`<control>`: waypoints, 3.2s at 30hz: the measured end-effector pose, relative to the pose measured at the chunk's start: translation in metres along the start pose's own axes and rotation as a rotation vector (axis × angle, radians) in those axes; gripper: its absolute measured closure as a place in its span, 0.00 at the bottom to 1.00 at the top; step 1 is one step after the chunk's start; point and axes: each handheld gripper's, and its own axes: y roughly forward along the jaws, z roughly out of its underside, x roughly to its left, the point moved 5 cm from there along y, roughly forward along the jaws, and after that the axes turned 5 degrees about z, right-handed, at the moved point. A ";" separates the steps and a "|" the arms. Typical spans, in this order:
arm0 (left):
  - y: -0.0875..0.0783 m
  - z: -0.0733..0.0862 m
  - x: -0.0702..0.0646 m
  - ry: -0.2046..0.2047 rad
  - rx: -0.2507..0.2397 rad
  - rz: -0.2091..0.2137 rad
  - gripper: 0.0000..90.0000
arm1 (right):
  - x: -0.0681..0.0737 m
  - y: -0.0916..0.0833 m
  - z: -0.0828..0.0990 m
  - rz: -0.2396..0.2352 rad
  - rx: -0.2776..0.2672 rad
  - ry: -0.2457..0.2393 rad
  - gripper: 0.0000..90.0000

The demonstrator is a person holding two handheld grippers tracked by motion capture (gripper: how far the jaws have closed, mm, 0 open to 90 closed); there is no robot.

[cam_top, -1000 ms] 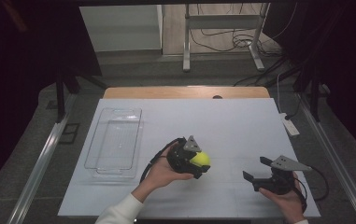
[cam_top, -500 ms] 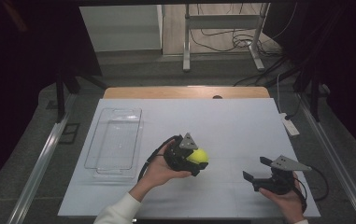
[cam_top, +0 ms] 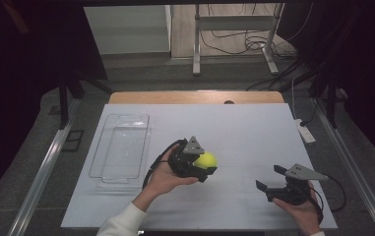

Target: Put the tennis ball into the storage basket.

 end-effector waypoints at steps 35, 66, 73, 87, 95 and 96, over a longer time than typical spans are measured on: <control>-0.019 -0.002 0.011 -0.024 -0.042 -0.040 0.31 | 0.000 0.000 0.000 0.000 -0.001 0.004 0.08; -0.036 0.002 0.030 -0.058 -0.076 -0.101 0.31 | 0.000 -0.001 0.000 0.003 -0.001 0.003 0.08; -0.039 0.002 0.032 -0.060 -0.081 -0.115 0.31 | 0.000 -0.001 0.000 0.003 0.000 0.003 0.08; -0.047 0.003 0.038 -0.074 -0.100 -0.141 0.31 | 0.000 -0.001 0.000 0.004 0.000 0.003 0.08; -0.052 0.002 0.041 -0.078 -0.110 -0.152 0.31 | 0.000 -0.001 0.000 0.004 0.000 0.003 0.08; -0.053 0.002 0.041 -0.079 -0.112 -0.153 0.31 | 0.000 -0.001 0.000 0.004 0.000 0.004 0.08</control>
